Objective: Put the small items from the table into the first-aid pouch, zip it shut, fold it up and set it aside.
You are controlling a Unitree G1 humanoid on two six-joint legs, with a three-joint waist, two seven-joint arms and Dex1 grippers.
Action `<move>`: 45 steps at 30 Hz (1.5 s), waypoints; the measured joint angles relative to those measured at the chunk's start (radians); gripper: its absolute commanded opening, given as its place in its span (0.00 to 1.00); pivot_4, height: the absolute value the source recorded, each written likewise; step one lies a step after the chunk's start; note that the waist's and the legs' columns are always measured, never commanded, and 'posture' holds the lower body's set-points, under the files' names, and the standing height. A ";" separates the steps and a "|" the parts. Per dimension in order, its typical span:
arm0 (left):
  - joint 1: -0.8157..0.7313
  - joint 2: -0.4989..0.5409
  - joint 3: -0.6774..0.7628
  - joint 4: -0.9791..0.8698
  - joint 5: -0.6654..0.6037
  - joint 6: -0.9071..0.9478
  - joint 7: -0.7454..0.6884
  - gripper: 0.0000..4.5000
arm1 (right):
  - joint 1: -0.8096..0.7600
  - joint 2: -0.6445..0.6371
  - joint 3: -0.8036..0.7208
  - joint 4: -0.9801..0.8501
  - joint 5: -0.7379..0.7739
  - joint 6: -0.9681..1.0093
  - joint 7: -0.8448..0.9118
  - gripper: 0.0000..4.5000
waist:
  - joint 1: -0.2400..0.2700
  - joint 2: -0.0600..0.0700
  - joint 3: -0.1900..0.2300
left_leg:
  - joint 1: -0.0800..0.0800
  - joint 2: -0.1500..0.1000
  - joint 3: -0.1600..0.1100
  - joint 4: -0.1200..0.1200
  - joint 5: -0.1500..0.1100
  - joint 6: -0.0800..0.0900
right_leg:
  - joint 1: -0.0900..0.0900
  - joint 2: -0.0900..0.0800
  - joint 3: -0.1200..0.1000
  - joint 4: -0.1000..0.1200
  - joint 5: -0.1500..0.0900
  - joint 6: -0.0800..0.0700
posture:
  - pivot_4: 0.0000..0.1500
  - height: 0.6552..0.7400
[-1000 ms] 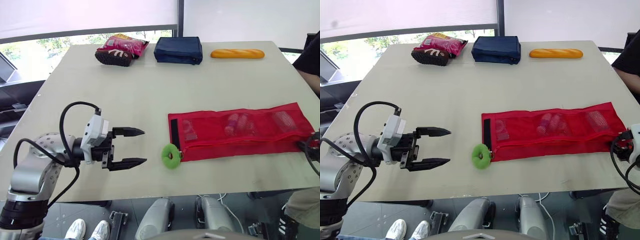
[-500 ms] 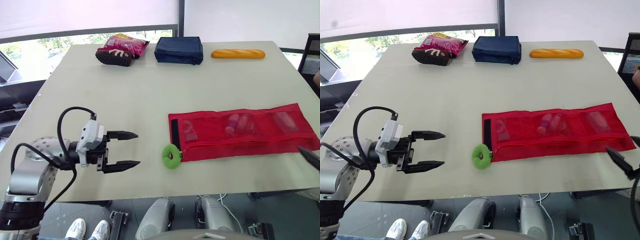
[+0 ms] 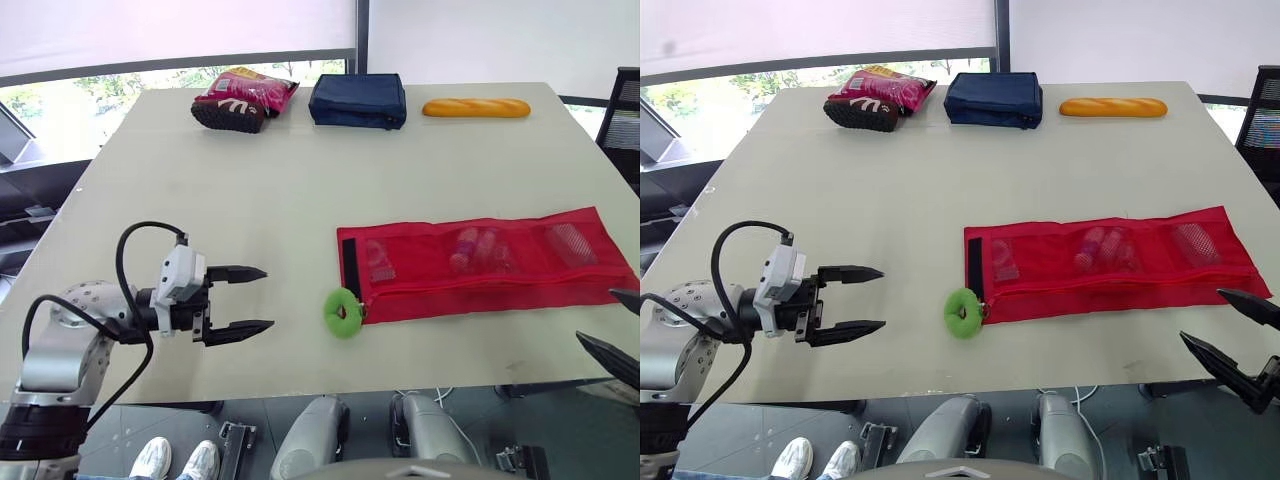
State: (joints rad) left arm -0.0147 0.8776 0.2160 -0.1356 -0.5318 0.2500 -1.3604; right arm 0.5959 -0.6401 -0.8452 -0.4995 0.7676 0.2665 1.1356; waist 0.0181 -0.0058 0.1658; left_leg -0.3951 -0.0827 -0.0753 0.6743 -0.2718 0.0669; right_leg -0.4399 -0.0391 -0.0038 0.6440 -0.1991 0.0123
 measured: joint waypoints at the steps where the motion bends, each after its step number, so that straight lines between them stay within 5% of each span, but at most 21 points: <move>1: 0.003 0.000 0.000 0.001 0.000 0.000 0.002 1.00 | 0.011 0.000 0.000 -0.004 0.009 0.004 0.000 0.97 | 0.000 0.000 0.000 | 0.000 0.000 0.000 0.000 0.000 0.000 | 0.000 0.000 0.000 0.000 0.000 0.000 | 1.00 0.99; 17: -0.020 -0.015 -0.012 0.018 -0.003 0.041 0.067 1.00 | 0.022 -0.034 -0.024 -0.027 0.067 0.038 -0.017 0.97 | 0.003 0.000 0.000 | 0.000 0.000 0.000 -0.001 0.000 0.000 | 0.000 0.000 0.000 0.000 0.000 0.000 | 1.00 0.99; 31: -0.277 -0.249 -0.208 -0.073 0.021 0.415 0.509 1.00 | 0.010 -0.019 0.031 -0.135 0.081 0.038 -0.071 0.97 | 0.022 -0.001 0.000 | 0.000 0.000 0.000 0.000 0.003 -0.004 | 0.000 0.000 0.000 0.000 0.002 0.003 | 1.00 0.99; 45: -0.429 -0.456 -0.386 0.050 0.108 0.546 0.679 1.00 | -0.005 -0.015 0.089 -0.211 0.102 0.038 -0.141 0.97 | 0.024 -0.001 -0.001 | 0.000 0.000 0.000 0.000 0.003 -0.005 | 0.001 0.000 0.000 0.000 0.002 0.003 | 1.00 0.99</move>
State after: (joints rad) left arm -0.4435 0.4214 -0.1696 -0.0860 -0.4239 0.7964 -0.6815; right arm 0.5910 -0.6548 -0.7559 -0.7105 0.8692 0.3049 0.9942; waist 0.0416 -0.0069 0.1651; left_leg -0.3950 -0.0831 -0.0754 0.6747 -0.2686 0.0617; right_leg -0.4394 -0.0387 -0.0039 0.6440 -0.1970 0.0156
